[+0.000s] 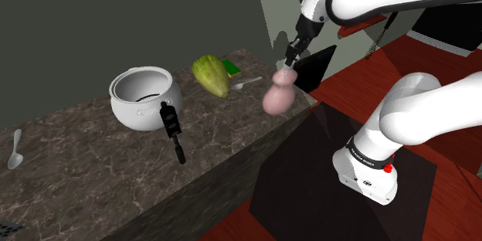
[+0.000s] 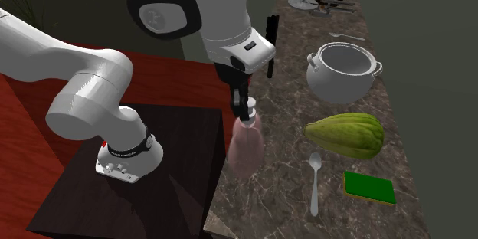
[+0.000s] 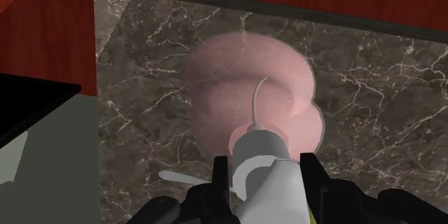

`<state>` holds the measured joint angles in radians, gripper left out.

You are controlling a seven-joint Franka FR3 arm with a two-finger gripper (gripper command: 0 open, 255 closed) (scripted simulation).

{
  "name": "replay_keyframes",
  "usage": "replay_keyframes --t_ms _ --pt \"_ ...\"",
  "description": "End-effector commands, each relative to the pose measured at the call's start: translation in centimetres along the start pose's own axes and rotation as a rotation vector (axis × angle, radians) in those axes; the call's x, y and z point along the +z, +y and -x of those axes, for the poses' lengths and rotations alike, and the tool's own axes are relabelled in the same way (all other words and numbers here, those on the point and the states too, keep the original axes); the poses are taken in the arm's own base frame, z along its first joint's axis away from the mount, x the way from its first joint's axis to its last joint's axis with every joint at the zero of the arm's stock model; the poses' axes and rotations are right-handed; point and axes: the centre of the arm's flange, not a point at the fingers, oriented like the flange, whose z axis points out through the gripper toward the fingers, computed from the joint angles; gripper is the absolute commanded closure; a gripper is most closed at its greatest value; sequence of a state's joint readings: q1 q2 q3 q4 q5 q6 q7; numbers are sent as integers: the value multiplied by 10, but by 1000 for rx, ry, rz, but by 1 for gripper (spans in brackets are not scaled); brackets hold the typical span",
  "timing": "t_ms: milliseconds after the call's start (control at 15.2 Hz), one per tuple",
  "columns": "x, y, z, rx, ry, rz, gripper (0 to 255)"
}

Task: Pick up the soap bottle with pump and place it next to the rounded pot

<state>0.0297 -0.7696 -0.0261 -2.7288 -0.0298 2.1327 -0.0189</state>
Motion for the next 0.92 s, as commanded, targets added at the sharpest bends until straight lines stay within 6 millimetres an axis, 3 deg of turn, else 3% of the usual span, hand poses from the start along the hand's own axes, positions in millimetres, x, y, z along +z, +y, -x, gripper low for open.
replay_keyframes --t_ms 0,858 --pt "-10 0 -2 0 1 0 255" --pt "-78 1 -14 0 1 0 255"
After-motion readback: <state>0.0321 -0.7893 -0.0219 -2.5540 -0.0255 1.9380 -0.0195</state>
